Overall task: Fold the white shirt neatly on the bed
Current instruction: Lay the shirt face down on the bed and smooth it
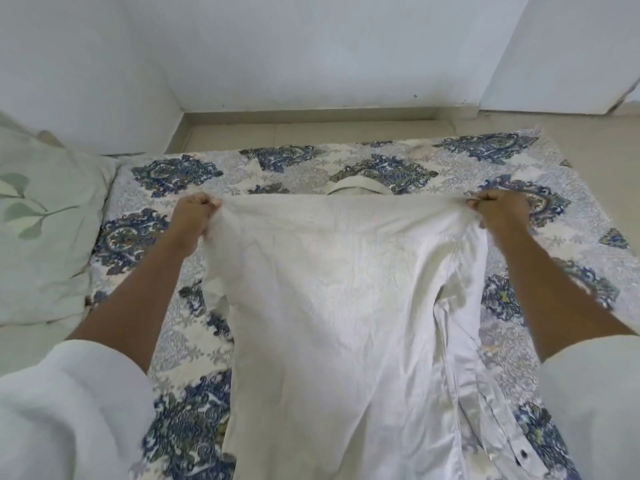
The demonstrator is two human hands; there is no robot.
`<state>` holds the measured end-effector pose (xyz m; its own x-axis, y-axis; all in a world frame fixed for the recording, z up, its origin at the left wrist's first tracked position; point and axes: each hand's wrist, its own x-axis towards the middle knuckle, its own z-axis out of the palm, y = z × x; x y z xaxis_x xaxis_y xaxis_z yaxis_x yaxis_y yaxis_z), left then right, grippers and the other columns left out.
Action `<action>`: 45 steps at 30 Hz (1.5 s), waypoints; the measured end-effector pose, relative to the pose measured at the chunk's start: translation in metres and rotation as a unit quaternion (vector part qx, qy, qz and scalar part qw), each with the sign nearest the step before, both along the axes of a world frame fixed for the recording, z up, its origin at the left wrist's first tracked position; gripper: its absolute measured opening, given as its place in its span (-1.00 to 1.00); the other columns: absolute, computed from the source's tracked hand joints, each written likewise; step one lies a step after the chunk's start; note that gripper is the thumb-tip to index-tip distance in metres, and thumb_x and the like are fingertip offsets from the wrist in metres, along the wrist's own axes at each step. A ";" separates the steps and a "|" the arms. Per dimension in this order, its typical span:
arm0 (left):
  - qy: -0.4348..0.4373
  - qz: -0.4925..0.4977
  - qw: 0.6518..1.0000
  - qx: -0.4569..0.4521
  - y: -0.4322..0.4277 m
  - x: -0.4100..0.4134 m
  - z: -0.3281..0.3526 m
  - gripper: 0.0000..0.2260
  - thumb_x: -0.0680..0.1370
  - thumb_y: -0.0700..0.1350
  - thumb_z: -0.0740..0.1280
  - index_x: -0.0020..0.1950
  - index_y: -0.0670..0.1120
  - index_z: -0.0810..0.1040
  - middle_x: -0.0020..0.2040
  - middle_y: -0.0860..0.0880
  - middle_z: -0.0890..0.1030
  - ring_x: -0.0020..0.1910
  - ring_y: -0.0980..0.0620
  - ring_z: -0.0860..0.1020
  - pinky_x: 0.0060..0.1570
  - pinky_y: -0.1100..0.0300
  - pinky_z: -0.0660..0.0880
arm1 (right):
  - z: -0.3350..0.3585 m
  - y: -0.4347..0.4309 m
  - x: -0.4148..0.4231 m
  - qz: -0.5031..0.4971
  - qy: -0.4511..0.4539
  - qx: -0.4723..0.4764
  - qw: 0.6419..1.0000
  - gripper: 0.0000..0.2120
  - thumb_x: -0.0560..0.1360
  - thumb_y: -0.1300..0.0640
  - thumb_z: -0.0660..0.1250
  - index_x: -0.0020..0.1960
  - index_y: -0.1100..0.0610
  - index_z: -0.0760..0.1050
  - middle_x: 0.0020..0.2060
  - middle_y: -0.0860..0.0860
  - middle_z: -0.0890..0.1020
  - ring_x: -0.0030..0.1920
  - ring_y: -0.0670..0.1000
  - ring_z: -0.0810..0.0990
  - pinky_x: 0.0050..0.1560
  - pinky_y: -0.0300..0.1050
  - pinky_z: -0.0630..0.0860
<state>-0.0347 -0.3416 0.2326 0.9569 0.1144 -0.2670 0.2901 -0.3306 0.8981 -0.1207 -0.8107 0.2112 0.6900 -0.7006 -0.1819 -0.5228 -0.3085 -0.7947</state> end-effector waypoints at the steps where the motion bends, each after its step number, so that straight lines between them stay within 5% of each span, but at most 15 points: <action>1: 0.006 0.019 1.000 0.001 -0.002 0.011 -0.013 -0.71 0.57 -0.24 0.24 -0.35 -0.08 0.36 -0.38 -0.09 0.35 -0.42 0.02 0.31 -0.44 0.25 0.33 | -0.011 0.001 0.011 -0.015 0.000 0.033 0.999 -0.81 0.47 0.22 0.38 0.07 0.22 0.58 -0.34 0.10 0.59 -0.60 -0.11 0.50 -0.55 -0.28 0.45; 7: 0.006 0.072 0.995 0.066 -0.005 0.074 -0.086 -0.75 0.52 -0.31 0.25 -0.34 -0.10 0.41 -0.34 -0.11 0.43 -0.34 -0.04 0.34 -0.42 0.20 0.25 | -0.076 0.010 0.072 -0.050 -0.014 0.127 0.991 -0.89 0.49 0.34 0.31 -0.02 0.20 0.55 -0.40 0.08 0.55 -0.67 -0.16 0.50 -0.62 -0.33 0.47; 12: 0.011 0.085 0.979 0.185 -0.005 0.115 -0.156 -0.92 0.50 -0.31 0.26 -0.09 -0.21 0.55 0.03 -0.31 0.59 0.01 -0.30 0.54 -0.13 -0.03 0.45 | -0.152 0.016 0.124 -0.014 0.028 0.068 0.997 -0.86 0.48 0.31 0.32 -0.01 0.21 0.61 -0.38 0.08 0.61 -0.59 -0.15 0.55 -0.36 -0.15 0.60; 16: 0.071 -0.049 0.958 0.275 -0.010 0.130 -0.218 -0.64 0.41 -0.21 0.18 0.18 -0.14 0.54 0.17 -0.27 0.55 0.11 -0.26 0.52 0.02 -0.02 0.45 | -0.212 0.026 0.136 0.055 0.070 0.014 0.996 -0.77 0.47 0.28 0.26 0.05 0.15 0.62 -0.16 0.08 0.64 -0.37 0.01 0.52 -0.18 -0.05 0.52; 20: 0.045 -0.214 0.867 0.448 -0.047 0.138 -0.260 -0.56 0.52 -0.23 0.19 0.41 -0.05 0.35 0.39 -0.12 0.41 0.36 -0.08 0.36 0.35 0.01 0.22 | -0.255 0.040 0.144 0.124 0.095 -0.063 0.986 -0.72 0.52 0.23 0.20 0.15 0.09 0.59 0.14 0.07 0.61 0.02 0.14 0.58 -0.06 -0.18 0.40; 24: 0.007 -0.262 0.876 0.405 -0.080 0.148 -0.286 -0.70 0.63 -0.10 0.09 0.24 -0.22 0.47 0.14 -0.17 0.53 0.16 -0.16 0.49 0.18 -0.02 0.38 | -0.280 0.049 0.164 0.167 0.101 -0.096 0.976 -0.72 0.56 0.18 0.16 0.18 0.09 0.57 0.12 0.09 0.61 -0.11 0.08 0.56 -0.25 -0.20 0.36; 28: 0.058 -0.239 0.916 0.316 -0.085 0.171 -0.294 -0.71 0.63 -0.10 0.14 0.02 -0.30 0.52 -0.31 -0.05 0.45 -0.33 -0.04 0.44 -0.30 0.17 0.35 | -0.292 0.046 0.183 0.168 0.110 -0.095 0.975 -0.78 0.54 0.10 0.23 0.13 0.05 0.58 0.08 0.08 0.58 -0.12 0.14 0.62 -0.07 -0.03 0.57; 31: 0.132 -0.229 0.951 0.161 -0.075 0.180 -0.292 -0.90 0.55 -0.19 0.30 -0.04 -0.21 0.55 -0.19 -0.15 0.53 -0.26 -0.02 0.48 -0.21 0.16 0.45 | -0.291 0.039 0.194 0.201 0.157 -0.102 0.962 -0.89 0.48 0.07 0.34 -0.03 0.01 0.61 -0.02 0.05 0.64 0.03 0.16 0.57 0.06 0.09 0.54; 34: 0.101 -0.184 0.972 0.103 -0.072 0.185 -0.285 -0.99 0.52 -0.24 0.33 -0.09 -0.15 0.54 -0.17 -0.11 0.54 -0.20 -0.02 0.48 -0.22 0.14 0.47 | -0.282 0.034 0.197 0.222 0.190 -0.136 0.947 -0.90 0.44 0.12 0.37 -0.25 0.01 0.55 -0.15 0.02 0.62 0.05 0.13 0.54 0.21 0.08 0.38; 38: 0.008 -0.151 0.961 0.233 -0.075 0.190 -0.294 -0.93 0.54 -0.24 0.30 -0.03 -0.24 0.52 -0.19 -0.11 0.50 -0.22 -0.03 0.44 -0.32 0.18 0.30 | -0.274 0.032 0.198 0.185 0.111 -0.233 0.948 -0.81 0.52 0.20 0.18 -0.11 0.17 0.57 -0.09 0.13 0.62 -0.06 0.18 0.55 0.16 0.07 0.41; 42: -0.004 -0.130 0.945 0.300 -0.073 0.168 -0.314 -0.74 0.55 -0.13 0.29 0.20 -0.21 0.45 0.17 -0.22 0.48 0.16 -0.20 0.45 0.10 0.00 0.37 | -0.277 0.052 0.177 0.234 0.120 -0.278 0.924 -0.78 0.56 0.15 0.14 0.01 0.19 0.55 -0.01 0.13 0.56 0.06 0.16 0.48 0.11 0.01 0.32; 45: -0.144 -0.164 0.877 0.428 -0.091 0.131 -0.314 -0.60 0.54 -0.13 0.30 0.37 -0.16 0.36 0.39 -0.17 0.33 0.39 -0.18 0.28 0.32 -0.13 0.19 | -0.283 0.069 0.149 0.188 0.082 -0.271 0.941 -0.82 0.54 0.19 0.17 0.02 0.20 0.52 0.01 0.13 0.56 0.12 0.18 0.44 0.10 0.01 0.29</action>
<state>0.0960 -0.4322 -0.0812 0.9896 -0.1383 0.0405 -0.1441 -0.9425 0.3017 0.0284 -0.7415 -0.0715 0.9009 -0.4341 0.0063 -0.3984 -0.8323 -0.3854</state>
